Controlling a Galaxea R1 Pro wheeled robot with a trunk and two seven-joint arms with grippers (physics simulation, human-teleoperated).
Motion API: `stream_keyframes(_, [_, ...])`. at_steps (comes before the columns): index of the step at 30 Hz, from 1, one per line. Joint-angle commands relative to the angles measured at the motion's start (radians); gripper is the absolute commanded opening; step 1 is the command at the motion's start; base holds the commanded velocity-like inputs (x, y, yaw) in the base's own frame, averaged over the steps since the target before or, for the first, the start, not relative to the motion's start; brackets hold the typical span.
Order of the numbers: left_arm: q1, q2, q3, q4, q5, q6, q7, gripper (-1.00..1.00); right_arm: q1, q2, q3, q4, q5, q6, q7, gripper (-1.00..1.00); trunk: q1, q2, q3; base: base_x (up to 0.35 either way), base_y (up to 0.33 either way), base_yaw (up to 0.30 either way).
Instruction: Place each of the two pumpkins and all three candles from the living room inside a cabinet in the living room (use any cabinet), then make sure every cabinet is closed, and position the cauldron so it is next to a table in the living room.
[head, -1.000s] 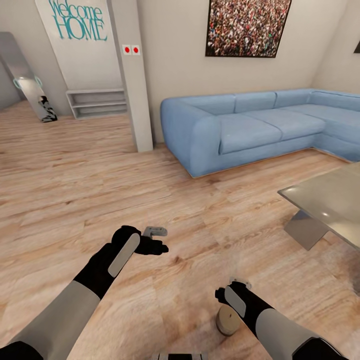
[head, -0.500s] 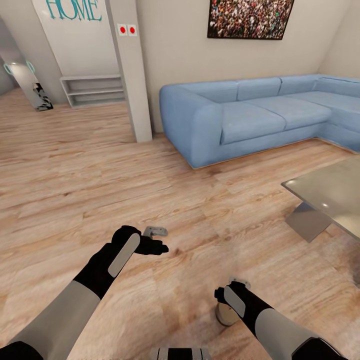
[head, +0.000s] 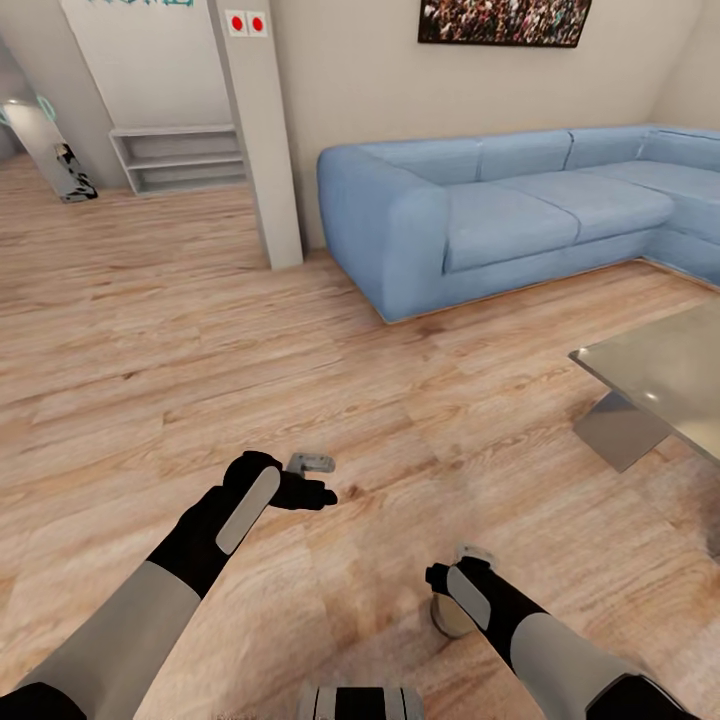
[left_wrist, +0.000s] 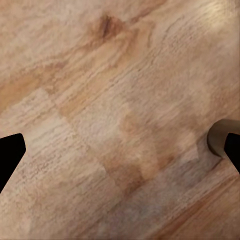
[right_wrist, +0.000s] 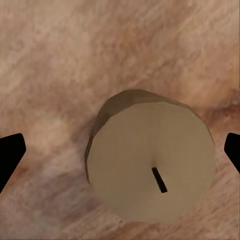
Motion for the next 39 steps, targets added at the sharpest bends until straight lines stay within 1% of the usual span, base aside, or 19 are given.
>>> stream_keyframes(1, [-0.001, 0.001, -0.003, -0.001, 0.011, 0.001, 0.01, 1.0, -0.001, -0.001, 0.008, -0.003, -0.007, 0.004, 0.001, 1.0, 0.0, -0.001, -0.005, 0.0, 0.0, 0.0])
stream_keyframes(4, [-0.001, 0.001, -0.003, -0.001, 0.011, 0.001, 0.01, 1.0, -0.002, -0.001, 0.008, -0.005, -0.007, 0.003, 0.03, 1.0, 0.0, -0.001, -0.005, 0.0, 0.0, 0.0])
stream_keyframes(9, [-0.001, 0.001, -0.003, -0.001, 0.011, 0.001, 0.01, 1.0, -0.002, -0.006, 0.008, -0.006, -0.007, 0.001, 0.042, 1.0, 0.0, -0.001, -0.005, 0.0, 0.0, 0.0])
stream_keyframes(17, [-0.001, 0.001, -0.003, -0.001, 0.011, 0.001, 0.01, 1.0, -0.002, -0.013, 0.008, -0.007, -0.007, -0.001, 0.044, 1.0, 0.0, -0.001, -0.005, 0.0, 0.0, 0.0])
stream_keyframes(27, [-0.001, 0.001, -0.003, -0.001, 0.011, 0.001, 0.01, 1.0, -0.002, -0.027, 0.007, -0.007, -0.008, -0.002, 0.044, 1.0, 0.0, -0.001, -0.005, 0.0, 0.0, 0.0])
stream_keyframes(31, [-0.001, 0.001, -0.003, -0.001, 0.011, 0.001, 0.01, 1.0, -0.002, -0.028, 0.007, -0.006, -0.008, -0.002, 0.043, 1.0, 0.002, -0.002, -0.02, 0.0, 0.0, 0.0])
stream_keyframes(39, [-0.001, 0.001, -0.003, -0.001, 0.011, 0.001, 0.01, 1.0, -0.002, -0.03, 0.007, -0.004, -0.008, -0.002, 0.043, 1.0, 0.002, -0.002, -0.02, 0.0, 0.0, 0.0])
